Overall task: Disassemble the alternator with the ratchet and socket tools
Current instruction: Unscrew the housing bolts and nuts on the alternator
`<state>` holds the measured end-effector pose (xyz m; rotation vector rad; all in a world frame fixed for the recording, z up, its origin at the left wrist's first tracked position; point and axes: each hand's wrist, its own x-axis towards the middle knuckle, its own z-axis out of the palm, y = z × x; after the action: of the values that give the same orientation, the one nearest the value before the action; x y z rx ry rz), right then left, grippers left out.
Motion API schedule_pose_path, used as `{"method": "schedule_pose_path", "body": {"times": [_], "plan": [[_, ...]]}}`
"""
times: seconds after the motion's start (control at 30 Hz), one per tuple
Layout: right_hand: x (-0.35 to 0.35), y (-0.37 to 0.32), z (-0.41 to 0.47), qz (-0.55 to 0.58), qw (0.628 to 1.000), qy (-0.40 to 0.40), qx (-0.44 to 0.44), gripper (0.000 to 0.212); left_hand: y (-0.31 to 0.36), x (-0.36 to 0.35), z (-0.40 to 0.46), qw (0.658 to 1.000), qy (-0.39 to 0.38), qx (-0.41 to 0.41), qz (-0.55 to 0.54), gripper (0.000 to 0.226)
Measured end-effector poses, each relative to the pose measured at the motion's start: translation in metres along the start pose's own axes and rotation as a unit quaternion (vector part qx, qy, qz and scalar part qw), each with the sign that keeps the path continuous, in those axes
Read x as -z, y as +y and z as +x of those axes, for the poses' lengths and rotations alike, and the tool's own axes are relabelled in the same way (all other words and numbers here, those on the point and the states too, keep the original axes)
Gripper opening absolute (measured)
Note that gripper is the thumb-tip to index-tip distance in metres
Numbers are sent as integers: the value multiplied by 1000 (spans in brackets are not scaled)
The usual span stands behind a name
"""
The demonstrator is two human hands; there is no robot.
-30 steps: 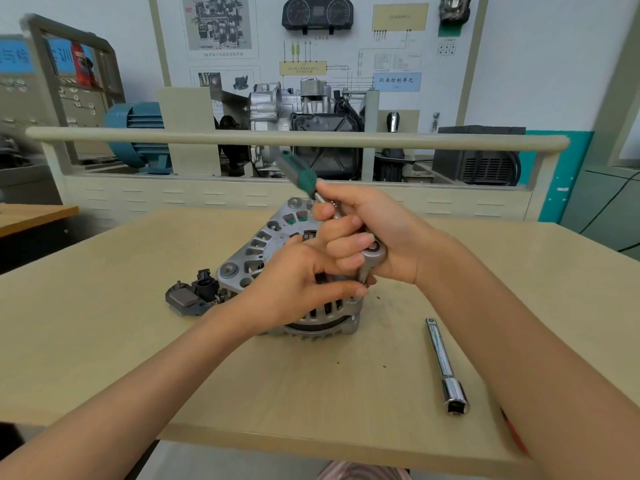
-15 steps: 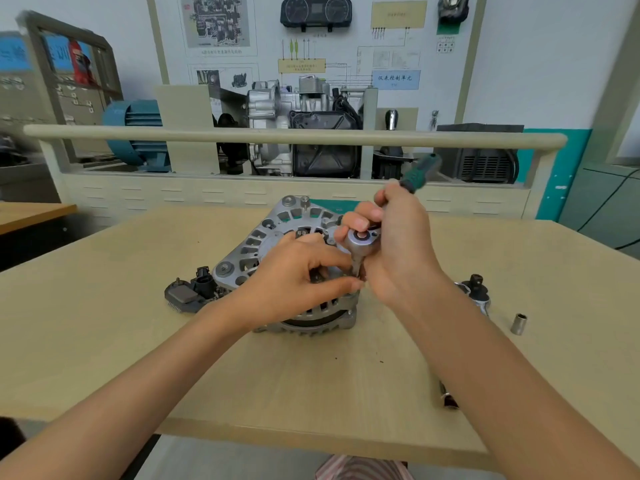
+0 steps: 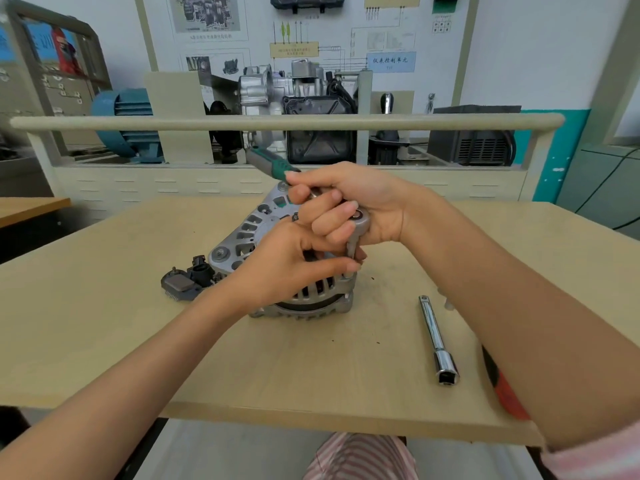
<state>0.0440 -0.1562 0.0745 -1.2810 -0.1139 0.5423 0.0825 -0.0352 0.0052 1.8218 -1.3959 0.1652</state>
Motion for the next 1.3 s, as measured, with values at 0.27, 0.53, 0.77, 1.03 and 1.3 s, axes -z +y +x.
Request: {"method": "schedule_pose_path", "body": {"times": [0.27, 0.53, 0.77, 1.03, 1.3], "plan": [[-9, 23, -16, 42, 978, 109, 173, 33, 2, -5, 0, 999, 22, -13, 31, 18], [-22, 48, -11, 303, 763, 360, 443, 31, 0, -4, -2, 999, 39, -8, 10, 32], [-21, 41, -14, 310, 795, 332, 401, 26, 0, -2, -2, 1000, 25, 6, 12, 12], [-11, 3, 0, -45, 962, 231, 137, 28, 1, -3, 0, 999, 21, 29, -5, 17], [-5, -5, 4, -63, 998, 20, -13, 33, -2, -1, -2, 999, 9, 15, -34, 21]]}}
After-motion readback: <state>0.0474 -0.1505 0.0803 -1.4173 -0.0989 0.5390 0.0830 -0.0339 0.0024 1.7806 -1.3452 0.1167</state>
